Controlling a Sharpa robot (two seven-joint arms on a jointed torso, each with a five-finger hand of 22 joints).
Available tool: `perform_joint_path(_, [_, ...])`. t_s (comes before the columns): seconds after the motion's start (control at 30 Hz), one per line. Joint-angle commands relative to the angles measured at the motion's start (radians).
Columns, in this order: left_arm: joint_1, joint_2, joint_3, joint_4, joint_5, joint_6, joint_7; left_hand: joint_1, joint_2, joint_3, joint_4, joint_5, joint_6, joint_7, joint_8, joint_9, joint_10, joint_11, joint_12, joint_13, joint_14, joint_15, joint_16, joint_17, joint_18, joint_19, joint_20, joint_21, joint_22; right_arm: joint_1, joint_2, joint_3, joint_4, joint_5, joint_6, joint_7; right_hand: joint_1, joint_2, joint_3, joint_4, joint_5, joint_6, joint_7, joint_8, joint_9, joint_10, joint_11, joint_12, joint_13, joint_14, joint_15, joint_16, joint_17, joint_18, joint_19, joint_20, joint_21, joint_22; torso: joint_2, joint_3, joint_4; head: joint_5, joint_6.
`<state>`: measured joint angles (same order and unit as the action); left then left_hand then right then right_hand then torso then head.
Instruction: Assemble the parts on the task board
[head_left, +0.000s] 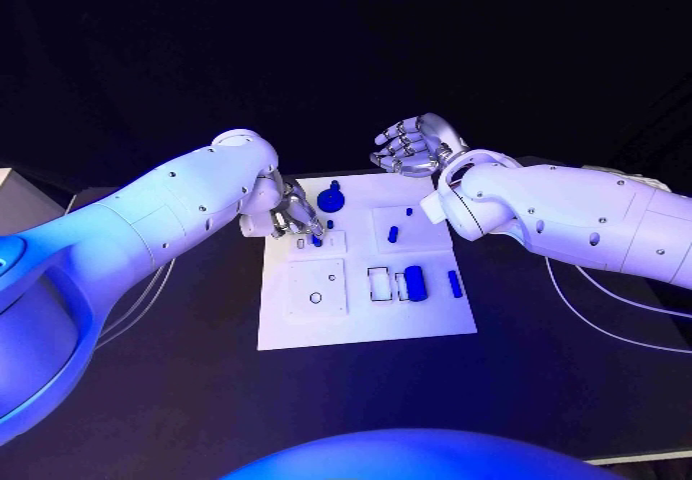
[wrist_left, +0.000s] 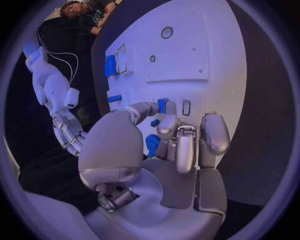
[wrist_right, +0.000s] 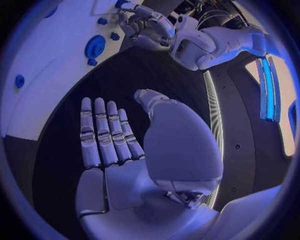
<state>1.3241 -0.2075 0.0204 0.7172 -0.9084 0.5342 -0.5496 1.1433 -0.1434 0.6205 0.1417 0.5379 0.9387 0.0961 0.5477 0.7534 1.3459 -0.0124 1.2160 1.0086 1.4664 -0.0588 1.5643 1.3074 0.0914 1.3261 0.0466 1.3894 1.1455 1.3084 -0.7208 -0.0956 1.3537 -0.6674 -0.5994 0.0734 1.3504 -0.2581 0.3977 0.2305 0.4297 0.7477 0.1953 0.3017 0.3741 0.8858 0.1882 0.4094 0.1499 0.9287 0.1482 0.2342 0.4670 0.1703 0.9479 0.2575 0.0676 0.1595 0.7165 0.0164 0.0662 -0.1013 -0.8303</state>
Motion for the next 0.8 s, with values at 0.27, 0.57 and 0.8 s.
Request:
perform_joint_path(0.27, [-0.005,0.001,-0.003,0.019,-0.012,-0.025,0.003,-0.019,-0.003,0.072,-0.120,-0.015,0.028,-0.042,0.002,0.028,0.004,-0.007,-0.002,-0.002,0.102,-0.013,0.003,0.257,-0.003,0.004,-0.005,0.000,-0.003,0.000,-0.001,0.000,0.002,-0.011,0.014,0.014,-0.002,0.004,-0.004,-0.004,0.007,-0.009,0.054,-0.002,-0.001,-0.008,0.001,0.001,-0.004,-0.009,0.001,-0.006,-0.003,0.013,-0.008,0.002,-0.004,-0.004,0.000,0.0001,0.0000,-0.001,0.000])
perform_joint_path(0.57, [-0.006,-0.003,-0.003,0.028,-0.025,-0.039,0.006,-0.040,-0.021,-0.005,-0.081,-0.046,0.028,-0.051,-0.004,0.036,0.000,-0.013,-0.009,-0.006,0.100,-0.019,0.000,0.251,-0.003,0.005,-0.011,-0.006,-0.008,0.000,-0.003,0.000,0.004,-0.011,0.016,0.015,-0.002,0.005,-0.005,-0.004,0.008,-0.009,0.055,-0.002,-0.002,-0.008,0.002,0.001,-0.005,-0.010,0.001,-0.007,-0.004,0.013,-0.009,0.002,-0.004,-0.006,-0.001,0.0003,-0.0005,-0.002,0.000])
perform_joint_path(0.8, [-0.007,-0.007,-0.004,0.032,-0.032,-0.043,0.005,-0.026,-0.019,-0.035,-0.060,-0.126,0.035,-0.056,-0.015,0.033,0.001,-0.017,-0.007,0.000,0.101,-0.023,0.001,0.253,-0.003,0.007,-0.015,-0.008,-0.008,0.000,-0.004,0.000,0.003,-0.010,0.017,0.017,-0.002,0.005,-0.005,-0.005,0.008,-0.010,0.055,-0.002,-0.002,-0.009,0.002,0.001,-0.005,-0.011,0.002,-0.007,-0.004,0.013,-0.009,0.002,-0.004,-0.006,0.000,0.0005,-0.0008,-0.002,0.002])
